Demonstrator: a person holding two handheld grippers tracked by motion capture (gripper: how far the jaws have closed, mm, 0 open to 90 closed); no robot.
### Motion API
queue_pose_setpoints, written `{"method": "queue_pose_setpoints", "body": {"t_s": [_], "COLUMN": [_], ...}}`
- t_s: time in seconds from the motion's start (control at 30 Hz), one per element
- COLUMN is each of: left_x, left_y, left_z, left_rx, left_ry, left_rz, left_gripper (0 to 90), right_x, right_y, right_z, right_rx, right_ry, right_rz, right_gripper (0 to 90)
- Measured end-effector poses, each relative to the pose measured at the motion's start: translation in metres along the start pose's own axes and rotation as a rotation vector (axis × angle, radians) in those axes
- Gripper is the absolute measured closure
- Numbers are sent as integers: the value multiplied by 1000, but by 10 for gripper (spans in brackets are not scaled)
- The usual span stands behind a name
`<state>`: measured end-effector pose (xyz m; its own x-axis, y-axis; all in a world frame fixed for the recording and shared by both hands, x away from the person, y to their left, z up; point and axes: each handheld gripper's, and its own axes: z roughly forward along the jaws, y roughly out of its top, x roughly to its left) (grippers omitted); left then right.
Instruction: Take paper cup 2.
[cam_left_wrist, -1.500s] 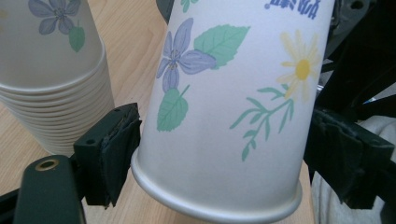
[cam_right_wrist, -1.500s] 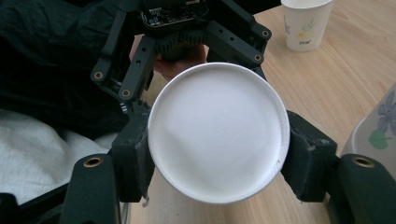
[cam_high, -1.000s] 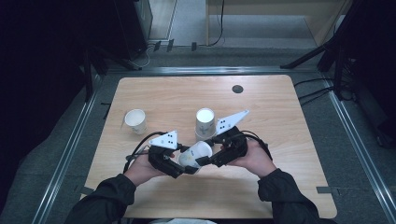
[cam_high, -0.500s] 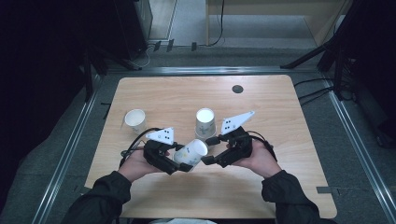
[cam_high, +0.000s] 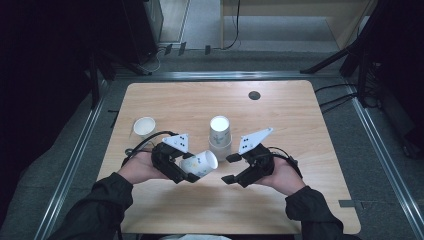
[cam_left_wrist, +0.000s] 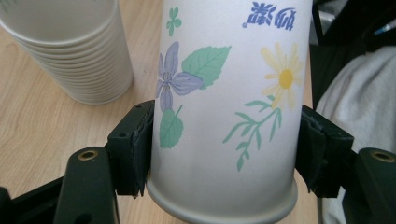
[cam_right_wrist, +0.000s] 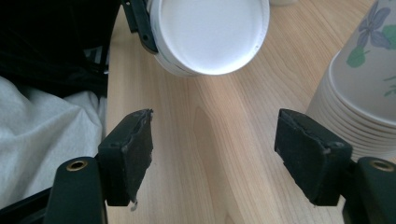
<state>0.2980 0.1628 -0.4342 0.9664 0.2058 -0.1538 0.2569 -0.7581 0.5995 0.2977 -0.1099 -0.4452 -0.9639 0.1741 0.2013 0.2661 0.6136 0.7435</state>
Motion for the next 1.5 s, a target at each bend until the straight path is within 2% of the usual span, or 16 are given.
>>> {"method": "queue_pose_setpoints", "body": {"t_s": [0.23,0.33,0.43,0.47,0.8,1.07,1.1,1.27,1.5], "left_x": [4,5,6,5,8,4,3,-1,-6], "left_y": [14,18,22,23,23,24,24,27,29], "left_z": [2,3,5,6,12,27,30,36,41], "left_rx": [127,161,193,199,237,320,320,338,340], "left_ry": [-23,-36,-25,-4,16,-7,-11,-23,-41], "left_rz": [32,24,35,40,41,62,52,74,70], "left_gripper": [298,297,297,297,298,297,297,295,292], "right_x": [0,-1,-2,-2,-2,-1,0,1,3], "right_y": [-1,-2,-3,-3,-3,-2,-1,0,1], "right_z": [2,4,5,5,8,14,15,22,32], "right_rx": [4,4,6,1,-5,5,6,18,35], "right_ry": [-11,-18,-23,-26,-49,-32,-30,-11,1], "right_rz": [-17,-19,-22,-27,-67,-72,-73,-86,-98], "right_gripper": [280,279,277,276,274,266,267,264,263]}}
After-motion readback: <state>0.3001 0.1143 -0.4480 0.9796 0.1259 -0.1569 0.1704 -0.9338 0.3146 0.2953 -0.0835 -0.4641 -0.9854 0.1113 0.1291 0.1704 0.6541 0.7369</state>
